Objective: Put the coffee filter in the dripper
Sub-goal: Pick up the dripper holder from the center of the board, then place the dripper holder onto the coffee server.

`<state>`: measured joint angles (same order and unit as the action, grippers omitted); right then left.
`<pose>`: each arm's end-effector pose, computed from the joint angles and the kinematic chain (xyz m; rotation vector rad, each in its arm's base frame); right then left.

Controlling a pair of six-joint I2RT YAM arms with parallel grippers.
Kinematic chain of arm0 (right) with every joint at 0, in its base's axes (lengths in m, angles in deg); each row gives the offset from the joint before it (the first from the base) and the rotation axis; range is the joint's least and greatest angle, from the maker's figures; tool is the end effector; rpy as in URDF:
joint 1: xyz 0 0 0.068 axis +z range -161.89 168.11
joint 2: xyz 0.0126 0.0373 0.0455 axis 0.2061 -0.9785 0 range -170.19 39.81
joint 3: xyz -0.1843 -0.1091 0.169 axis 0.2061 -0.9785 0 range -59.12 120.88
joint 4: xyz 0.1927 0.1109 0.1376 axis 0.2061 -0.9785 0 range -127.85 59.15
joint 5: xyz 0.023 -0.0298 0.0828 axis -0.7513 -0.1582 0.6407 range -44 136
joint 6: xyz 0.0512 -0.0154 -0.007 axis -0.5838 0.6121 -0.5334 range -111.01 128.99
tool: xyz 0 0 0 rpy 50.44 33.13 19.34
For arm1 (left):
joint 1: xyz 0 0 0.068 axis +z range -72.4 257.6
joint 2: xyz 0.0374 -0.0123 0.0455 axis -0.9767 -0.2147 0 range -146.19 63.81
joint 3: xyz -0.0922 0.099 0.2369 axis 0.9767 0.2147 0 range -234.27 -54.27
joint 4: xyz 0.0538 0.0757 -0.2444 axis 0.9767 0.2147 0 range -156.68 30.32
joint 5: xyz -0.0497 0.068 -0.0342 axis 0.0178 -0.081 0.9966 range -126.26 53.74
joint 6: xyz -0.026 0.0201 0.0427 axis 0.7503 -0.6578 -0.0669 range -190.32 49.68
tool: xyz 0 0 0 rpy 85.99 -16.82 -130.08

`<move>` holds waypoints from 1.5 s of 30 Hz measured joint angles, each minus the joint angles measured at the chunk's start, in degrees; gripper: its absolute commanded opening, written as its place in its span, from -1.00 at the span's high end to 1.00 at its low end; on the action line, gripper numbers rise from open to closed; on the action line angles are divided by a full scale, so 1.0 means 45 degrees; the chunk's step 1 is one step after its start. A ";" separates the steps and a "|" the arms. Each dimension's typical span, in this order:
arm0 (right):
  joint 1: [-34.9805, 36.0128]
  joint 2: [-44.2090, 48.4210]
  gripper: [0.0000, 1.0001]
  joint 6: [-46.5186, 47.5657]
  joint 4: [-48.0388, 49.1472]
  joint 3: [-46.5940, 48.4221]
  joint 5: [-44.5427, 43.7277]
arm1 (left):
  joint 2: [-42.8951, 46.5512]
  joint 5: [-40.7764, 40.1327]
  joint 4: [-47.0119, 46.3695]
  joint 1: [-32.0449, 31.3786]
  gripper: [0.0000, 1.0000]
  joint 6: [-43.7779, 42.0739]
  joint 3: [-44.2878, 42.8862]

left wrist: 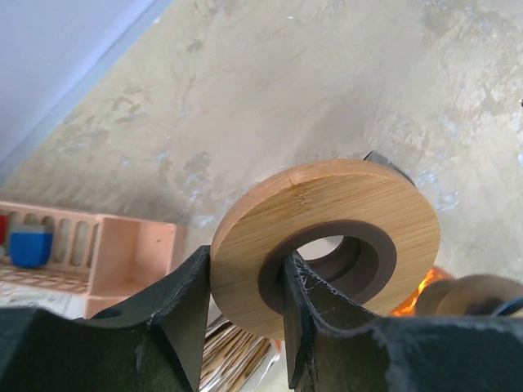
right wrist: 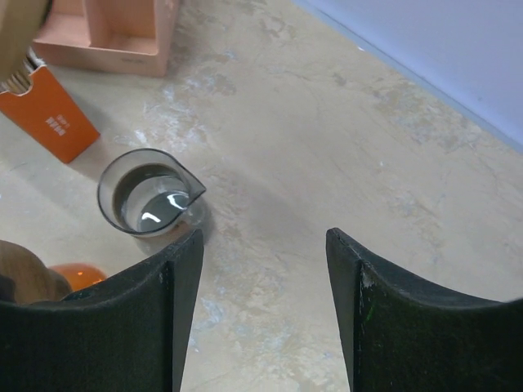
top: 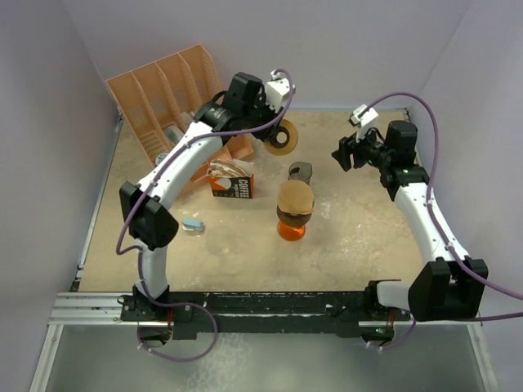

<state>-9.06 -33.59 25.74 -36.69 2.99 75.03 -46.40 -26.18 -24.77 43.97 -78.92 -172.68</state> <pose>0.2959 0.0319 0.3463 -0.6484 1.7241 0.3032 0.3594 -0.2467 0.3951 0.8812 1.9963 -0.4405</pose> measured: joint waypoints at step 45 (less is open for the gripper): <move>-0.2244 0.1350 -0.36 -0.0845 0.0816 -0.1001 -0.0495 | -0.4342 -0.0058 0.1302 -0.1462 0.51 0.3172 -0.2365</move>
<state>-19.16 -27.52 21.94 -33.02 -1.51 72.80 -65.94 -26.44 -18.91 37.39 -64.65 -183.32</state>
